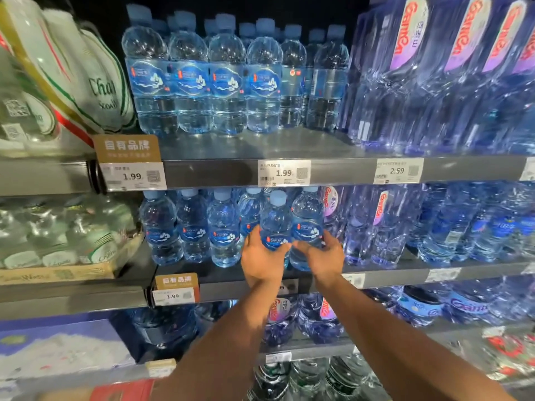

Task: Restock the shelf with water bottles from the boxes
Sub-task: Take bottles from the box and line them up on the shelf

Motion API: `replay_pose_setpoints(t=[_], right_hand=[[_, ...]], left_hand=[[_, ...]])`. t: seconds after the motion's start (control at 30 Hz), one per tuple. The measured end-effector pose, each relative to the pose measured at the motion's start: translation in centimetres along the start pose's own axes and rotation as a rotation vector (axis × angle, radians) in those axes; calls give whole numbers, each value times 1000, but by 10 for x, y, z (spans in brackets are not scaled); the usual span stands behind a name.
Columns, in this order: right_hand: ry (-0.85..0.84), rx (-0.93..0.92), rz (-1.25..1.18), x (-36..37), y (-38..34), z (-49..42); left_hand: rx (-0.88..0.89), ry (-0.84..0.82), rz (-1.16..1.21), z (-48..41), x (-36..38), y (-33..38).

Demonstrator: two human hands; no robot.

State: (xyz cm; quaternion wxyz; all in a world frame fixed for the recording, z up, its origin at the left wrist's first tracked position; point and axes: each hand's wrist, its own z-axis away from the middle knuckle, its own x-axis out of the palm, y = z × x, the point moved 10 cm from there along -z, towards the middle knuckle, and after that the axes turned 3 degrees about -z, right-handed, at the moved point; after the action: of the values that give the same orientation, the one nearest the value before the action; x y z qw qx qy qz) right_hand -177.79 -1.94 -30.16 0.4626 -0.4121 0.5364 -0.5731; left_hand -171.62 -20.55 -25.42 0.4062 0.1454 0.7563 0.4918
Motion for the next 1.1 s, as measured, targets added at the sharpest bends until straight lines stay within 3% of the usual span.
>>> replay_pose_setpoints(t=[0.37,0.73,1.1], right_hand=[[-59,-88,76,-5,-8,11],[148,-37,317,-19,-13,9],[254,15,356,-13,-21,7]], left_hand=[[58,-145,-37,-4,3,-5],[33,-90,-35,-1,11,-7],[-87,-45,-19,-18,21,-13]])
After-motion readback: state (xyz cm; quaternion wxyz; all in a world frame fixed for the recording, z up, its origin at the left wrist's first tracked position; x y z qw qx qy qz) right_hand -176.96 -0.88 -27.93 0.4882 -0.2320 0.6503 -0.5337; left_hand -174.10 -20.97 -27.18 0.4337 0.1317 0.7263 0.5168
